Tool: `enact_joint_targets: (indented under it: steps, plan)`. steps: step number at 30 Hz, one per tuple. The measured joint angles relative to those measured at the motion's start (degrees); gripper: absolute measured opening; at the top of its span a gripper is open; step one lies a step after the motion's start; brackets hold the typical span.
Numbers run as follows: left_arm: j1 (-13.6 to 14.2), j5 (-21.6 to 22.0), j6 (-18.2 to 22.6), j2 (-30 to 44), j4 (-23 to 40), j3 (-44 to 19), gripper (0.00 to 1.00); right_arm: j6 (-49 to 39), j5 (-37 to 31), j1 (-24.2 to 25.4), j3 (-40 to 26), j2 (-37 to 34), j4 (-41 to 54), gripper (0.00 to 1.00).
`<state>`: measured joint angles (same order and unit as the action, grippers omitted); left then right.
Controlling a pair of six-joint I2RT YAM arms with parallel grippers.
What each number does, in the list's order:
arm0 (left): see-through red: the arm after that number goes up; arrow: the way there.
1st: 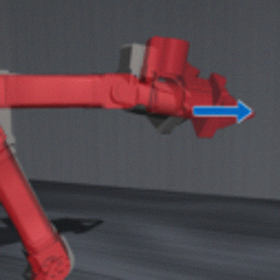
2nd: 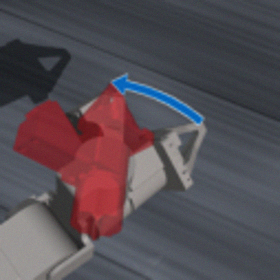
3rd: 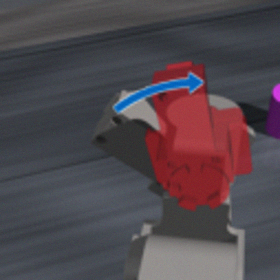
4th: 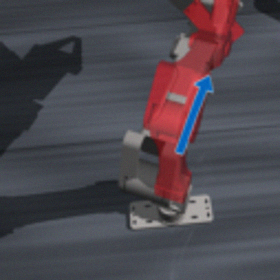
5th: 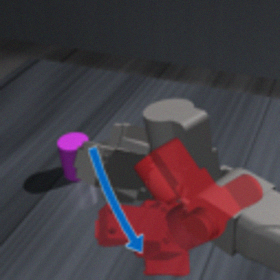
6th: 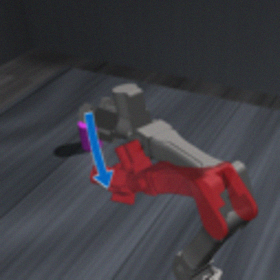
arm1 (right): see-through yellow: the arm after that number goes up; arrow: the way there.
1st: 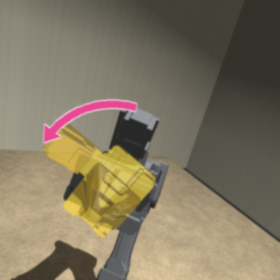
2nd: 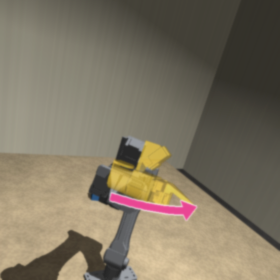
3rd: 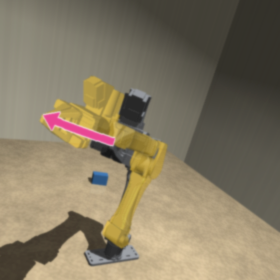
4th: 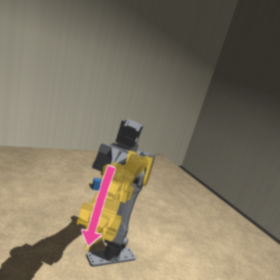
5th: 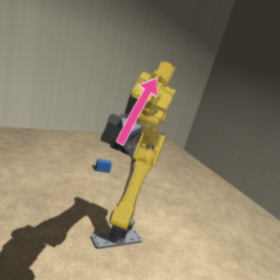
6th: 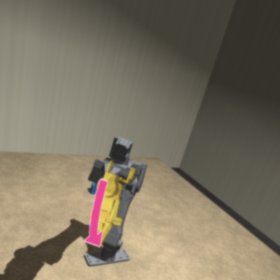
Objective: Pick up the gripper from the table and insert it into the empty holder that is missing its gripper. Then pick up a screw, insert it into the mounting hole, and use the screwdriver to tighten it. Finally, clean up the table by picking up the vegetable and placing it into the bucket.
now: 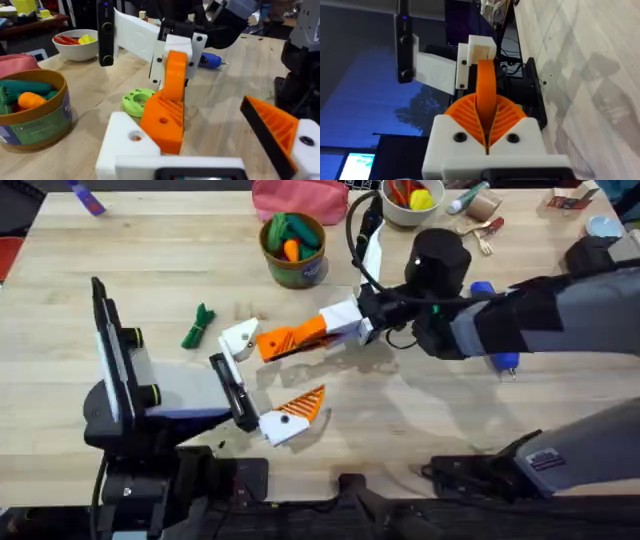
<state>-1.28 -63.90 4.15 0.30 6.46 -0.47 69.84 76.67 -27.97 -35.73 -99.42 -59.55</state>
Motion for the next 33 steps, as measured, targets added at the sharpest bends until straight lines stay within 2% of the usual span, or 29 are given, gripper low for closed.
enact_joint_targets:
  steps: [33]
  plan:
    - [-0.1,0.0,0.0,0.0,0.0,0.0,0.985,-0.2,-1.6,-1.1,0.0,0.0,-3.0,0.009]
